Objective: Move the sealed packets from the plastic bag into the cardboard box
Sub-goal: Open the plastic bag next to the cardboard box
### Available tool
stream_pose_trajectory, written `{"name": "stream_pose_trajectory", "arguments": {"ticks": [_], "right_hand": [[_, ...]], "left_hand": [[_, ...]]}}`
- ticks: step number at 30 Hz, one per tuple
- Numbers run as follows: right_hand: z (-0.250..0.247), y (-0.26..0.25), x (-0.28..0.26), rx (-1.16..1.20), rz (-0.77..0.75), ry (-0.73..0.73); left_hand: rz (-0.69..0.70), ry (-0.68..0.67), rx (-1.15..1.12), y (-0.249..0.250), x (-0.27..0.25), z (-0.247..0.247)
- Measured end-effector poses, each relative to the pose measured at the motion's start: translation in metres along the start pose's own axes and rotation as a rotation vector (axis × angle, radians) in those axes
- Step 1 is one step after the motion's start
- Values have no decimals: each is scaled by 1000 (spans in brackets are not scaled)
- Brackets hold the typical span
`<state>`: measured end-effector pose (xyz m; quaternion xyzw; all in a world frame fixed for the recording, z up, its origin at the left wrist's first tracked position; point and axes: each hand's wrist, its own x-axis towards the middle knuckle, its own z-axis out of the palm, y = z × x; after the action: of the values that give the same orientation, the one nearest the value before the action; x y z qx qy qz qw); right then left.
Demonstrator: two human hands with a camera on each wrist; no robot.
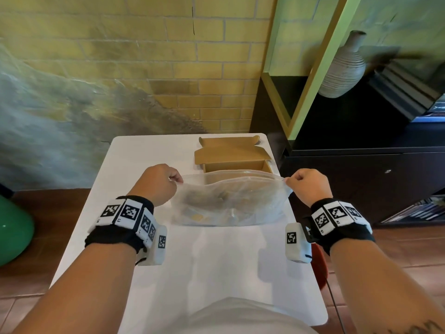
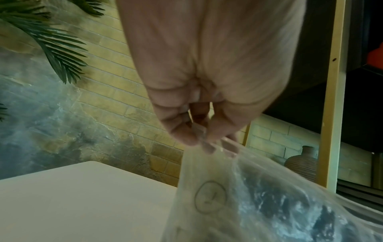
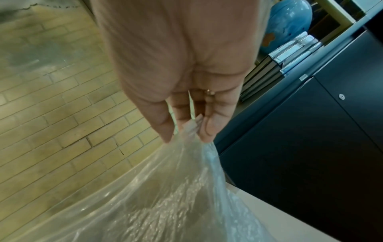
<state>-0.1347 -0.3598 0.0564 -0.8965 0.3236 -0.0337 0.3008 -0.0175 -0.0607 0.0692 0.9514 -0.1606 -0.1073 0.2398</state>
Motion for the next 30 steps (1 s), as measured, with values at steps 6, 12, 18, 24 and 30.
{"name": "stream_pose_trajectory", "arguments": {"ticks": [6,12,18,24,30], "right_hand": [[8,-2,3,-14,117,0],[15,2,9,-24,157,57],[25,-2,8,-10,135,-18],[35,-3,6,26,139,44],[39,3,0,221,211,148]], "left_hand": [[-96,61,63,8,1,10],[-136,148,19,11,0,27],[-73,94,-101,11,0,37],[-41,24,-158,13,0,42],[-141,-7,-495,16,1,46]]}}
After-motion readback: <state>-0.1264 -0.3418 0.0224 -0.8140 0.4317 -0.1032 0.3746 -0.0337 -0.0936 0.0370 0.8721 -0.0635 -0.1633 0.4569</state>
